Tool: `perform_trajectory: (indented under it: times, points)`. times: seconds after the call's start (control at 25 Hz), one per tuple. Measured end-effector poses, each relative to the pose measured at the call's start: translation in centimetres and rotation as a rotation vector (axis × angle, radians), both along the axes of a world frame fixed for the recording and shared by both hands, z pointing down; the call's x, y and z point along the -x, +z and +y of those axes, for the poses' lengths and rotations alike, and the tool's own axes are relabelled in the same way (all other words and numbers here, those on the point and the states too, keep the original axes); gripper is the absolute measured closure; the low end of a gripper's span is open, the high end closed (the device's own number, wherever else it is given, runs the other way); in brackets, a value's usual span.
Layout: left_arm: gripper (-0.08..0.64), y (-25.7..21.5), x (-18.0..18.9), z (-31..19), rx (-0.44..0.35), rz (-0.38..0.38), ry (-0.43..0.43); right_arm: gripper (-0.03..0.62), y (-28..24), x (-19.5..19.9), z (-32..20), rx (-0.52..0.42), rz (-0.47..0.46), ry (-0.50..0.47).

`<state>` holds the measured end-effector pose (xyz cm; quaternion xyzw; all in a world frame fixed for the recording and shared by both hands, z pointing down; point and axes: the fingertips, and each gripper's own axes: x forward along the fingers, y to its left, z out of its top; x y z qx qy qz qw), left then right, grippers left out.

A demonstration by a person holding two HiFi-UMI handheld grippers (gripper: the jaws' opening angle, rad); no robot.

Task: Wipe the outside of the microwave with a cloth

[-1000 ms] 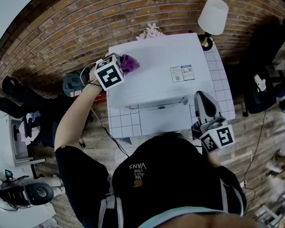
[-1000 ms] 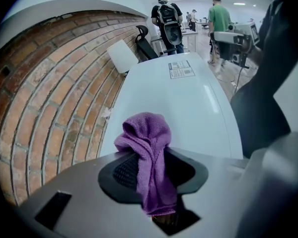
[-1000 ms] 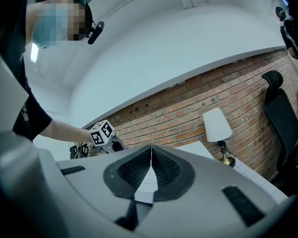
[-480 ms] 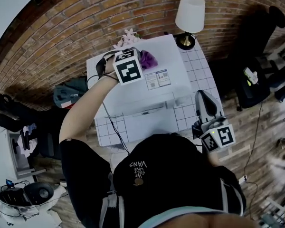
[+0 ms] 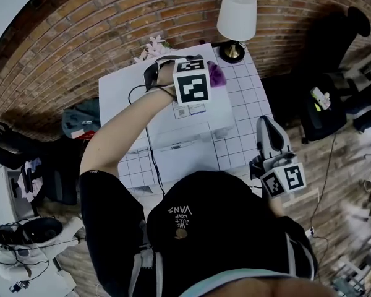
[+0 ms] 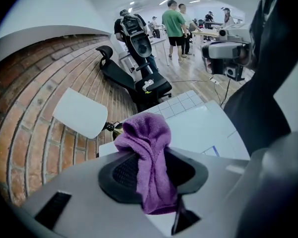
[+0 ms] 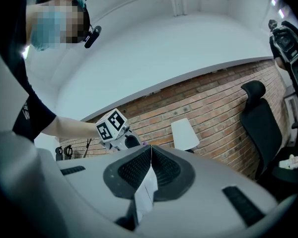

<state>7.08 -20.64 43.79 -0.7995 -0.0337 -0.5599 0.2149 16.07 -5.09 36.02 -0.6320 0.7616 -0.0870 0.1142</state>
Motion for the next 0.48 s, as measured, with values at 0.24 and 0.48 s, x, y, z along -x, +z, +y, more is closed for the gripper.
perform_trajectory:
  times: [0.24, 0.48]
  points:
    - [0.420, -0.6, 1.4, -0.4, 0.010, 0.032, -0.031, 0.589, 0.0, 0.5, -0.4, 0.001, 0.005, -0.014]
    - [0.420, -2.0, 8.4, -0.6, 0.001, 0.062, -0.113, 0.589, -0.4, 4.6, -0.9, 0.000, 0.013, -0.072]
